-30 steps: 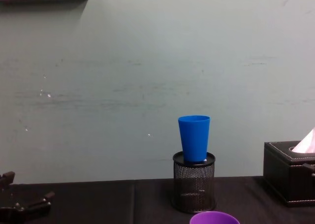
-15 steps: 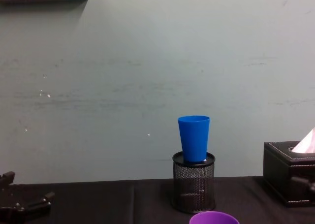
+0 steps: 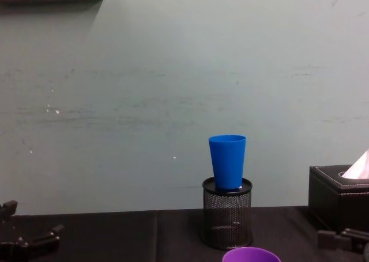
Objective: Pick up one cup with a gripper and tap it against the other cup.
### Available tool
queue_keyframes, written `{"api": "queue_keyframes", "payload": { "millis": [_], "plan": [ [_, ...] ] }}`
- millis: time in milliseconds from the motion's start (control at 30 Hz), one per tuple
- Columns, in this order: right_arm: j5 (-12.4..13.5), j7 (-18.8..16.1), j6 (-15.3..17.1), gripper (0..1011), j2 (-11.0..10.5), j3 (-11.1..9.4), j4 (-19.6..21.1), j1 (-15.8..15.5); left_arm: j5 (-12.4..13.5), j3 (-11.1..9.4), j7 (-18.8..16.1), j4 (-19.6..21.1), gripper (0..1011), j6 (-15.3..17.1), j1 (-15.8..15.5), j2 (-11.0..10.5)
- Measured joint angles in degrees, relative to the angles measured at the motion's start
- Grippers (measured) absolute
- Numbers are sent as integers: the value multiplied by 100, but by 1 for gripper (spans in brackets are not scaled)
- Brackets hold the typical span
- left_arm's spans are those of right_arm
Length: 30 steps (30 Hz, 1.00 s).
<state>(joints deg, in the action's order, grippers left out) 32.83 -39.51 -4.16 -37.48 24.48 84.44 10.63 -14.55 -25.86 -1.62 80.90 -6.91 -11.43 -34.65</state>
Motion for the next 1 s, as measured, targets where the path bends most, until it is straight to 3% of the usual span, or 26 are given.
{"api": "queue_keyframes", "payload": {
  "millis": [467, 1000],
  "plan": [
    [-288, -369, -142, 1003, 217, 357, -514, 374, 0, 0, 0, 0, 1000, 0, 0, 0],
    [-379, -598, -489, 1003, 689, 518, -1377, 820, 0, 0, 0, 0, 1000, 0, 0, 0]
  ]
}}
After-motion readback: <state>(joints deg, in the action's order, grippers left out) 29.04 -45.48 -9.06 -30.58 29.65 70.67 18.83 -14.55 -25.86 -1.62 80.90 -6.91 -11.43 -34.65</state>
